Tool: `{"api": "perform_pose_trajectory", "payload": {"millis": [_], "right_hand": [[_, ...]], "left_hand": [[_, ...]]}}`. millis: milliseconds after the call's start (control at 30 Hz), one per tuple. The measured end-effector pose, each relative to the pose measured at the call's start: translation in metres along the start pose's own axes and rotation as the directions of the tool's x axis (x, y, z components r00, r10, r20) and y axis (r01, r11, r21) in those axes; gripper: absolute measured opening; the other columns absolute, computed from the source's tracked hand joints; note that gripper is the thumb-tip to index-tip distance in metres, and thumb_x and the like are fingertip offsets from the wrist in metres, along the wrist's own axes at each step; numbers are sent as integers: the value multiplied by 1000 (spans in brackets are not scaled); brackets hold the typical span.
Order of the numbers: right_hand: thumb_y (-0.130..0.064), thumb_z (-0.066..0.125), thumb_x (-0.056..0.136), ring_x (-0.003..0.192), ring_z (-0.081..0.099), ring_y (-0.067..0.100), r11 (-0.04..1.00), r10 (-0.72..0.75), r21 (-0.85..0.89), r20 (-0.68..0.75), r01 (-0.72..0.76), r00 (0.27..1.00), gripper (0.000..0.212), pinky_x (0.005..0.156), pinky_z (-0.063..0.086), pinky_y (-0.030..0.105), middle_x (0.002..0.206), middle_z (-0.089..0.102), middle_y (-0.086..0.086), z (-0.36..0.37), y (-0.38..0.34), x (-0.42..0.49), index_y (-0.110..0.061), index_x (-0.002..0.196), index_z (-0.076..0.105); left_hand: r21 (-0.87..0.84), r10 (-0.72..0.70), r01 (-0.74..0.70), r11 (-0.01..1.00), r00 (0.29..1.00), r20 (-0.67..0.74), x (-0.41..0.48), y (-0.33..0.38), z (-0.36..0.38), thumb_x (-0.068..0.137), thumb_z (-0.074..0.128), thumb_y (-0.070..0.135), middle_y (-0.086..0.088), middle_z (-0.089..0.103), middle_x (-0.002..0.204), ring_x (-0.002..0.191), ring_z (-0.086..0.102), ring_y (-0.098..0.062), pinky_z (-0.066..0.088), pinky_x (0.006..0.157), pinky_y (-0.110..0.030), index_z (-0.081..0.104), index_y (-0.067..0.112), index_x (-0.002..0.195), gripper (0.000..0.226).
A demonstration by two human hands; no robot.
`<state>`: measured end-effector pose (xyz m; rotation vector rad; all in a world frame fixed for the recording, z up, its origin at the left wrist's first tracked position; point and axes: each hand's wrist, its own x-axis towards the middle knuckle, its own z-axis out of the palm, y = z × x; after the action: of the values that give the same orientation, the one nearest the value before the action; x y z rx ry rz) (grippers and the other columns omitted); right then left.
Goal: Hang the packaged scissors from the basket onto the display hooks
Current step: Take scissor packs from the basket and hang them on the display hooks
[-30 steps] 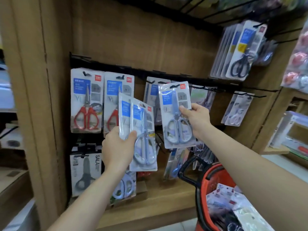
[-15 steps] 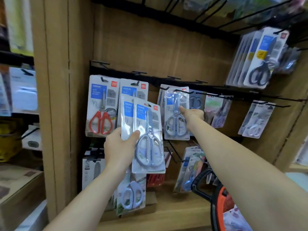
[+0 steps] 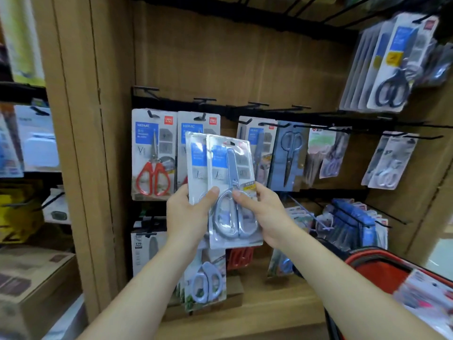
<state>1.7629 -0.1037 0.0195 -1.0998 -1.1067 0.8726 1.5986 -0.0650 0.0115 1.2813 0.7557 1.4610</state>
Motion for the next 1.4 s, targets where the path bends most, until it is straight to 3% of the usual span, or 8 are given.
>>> {"api": "perform_pose_trajectory", "payload": {"millis": [200, 333, 567, 767, 933, 1267, 1333, 1400], "right_hand": [[-23, 81, 80, 113, 72, 30, 999, -46, 9, -54, 47, 997, 49, 104, 54, 49, 118, 76, 13, -22, 6, 0, -3, 122, 68], [-14, 79, 85, 113, 71, 27, 992, -116, -57, -143, 109, 983, 37, 97, 58, 36, 116, 77, 7, -47, 0, 2, -7, 120, 67], [-17, 80, 87, 105, 74, 24, 960, -276, -142, -339, 241, 899, 29, 99, 57, 49, 110, 78, 6, -88, -24, 15, -11, 113, 69], [-14, 81, 85, 110, 73, 29, 976, -215, -93, -280, 196, 936, 33, 103, 54, 53, 113, 78, 9, -90, -23, 19, -7, 115, 70], [-19, 86, 82, 105, 74, 32, 988, -150, -76, -375, 131, 915, 32, 99, 56, 55, 107, 79, 10, -90, -12, 23, -8, 108, 72], [-31, 91, 78, 98, 70, 23, 968, -44, -231, -555, -103, 831, 44, 70, 52, 28, 102, 77, 14, -75, -37, 88, 3, 100, 74], [-32, 90, 79, 100, 69, 24, 949, -51, -280, -589, -145, 807, 49, 80, 57, 35, 108, 75, 18, -76, -41, 99, 6, 104, 73], [-35, 91, 77, 89, 63, 22, 931, -38, -311, -605, -192, 795, 40, 80, 53, 35, 93, 73, 11, -78, -39, 105, -3, 83, 67]], "left_hand": [[118, 71, -73, 990, 997, 20, 1, -1, 2, 90, 79, 28, 12, 78, 82, 81, 75, -8, 54, 73, -26, 77, 24, 93, 6], [167, 129, -118, 979, 990, -53, 5, -6, -2, 91, 79, 33, 10, 68, 63, 61, 61, -11, 46, 65, -29, 75, 23, 85, 12], [151, 121, -109, 982, 990, -67, 4, -3, 0, 90, 78, 33, 10, 78, 85, 86, 74, -14, 59, 80, -36, 75, 31, 89, 4], [151, 105, -100, 984, 994, -24, -2, -4, 6, 92, 77, 31, 13, 79, 95, 90, 73, -3, 56, 82, -28, 78, 29, 100, 9], [144, 106, -98, 985, 993, -48, -1, -4, 8, 91, 77, 32, 11, 79, 91, 86, 73, -4, 56, 79, -28, 78, 26, 99, 10], [112, 90, -85, 990, 995, -43, 4, -11, 3, 88, 80, 31, 10, 79, 84, 82, 74, -6, 56, 77, -28, 79, 21, 93, 12], [101, 83, -78, 992, 996, -44, 4, -12, 4, 88, 80, 31, 11, 79, 83, 80, 73, -4, 55, 74, -26, 79, 20, 93, 11], [87, 68, -64, 994, 997, -39, 4, -13, 5, 88, 80, 30, 10, 79, 83, 80, 73, -6, 53, 73, -26, 79, 21, 92, 10]]}}
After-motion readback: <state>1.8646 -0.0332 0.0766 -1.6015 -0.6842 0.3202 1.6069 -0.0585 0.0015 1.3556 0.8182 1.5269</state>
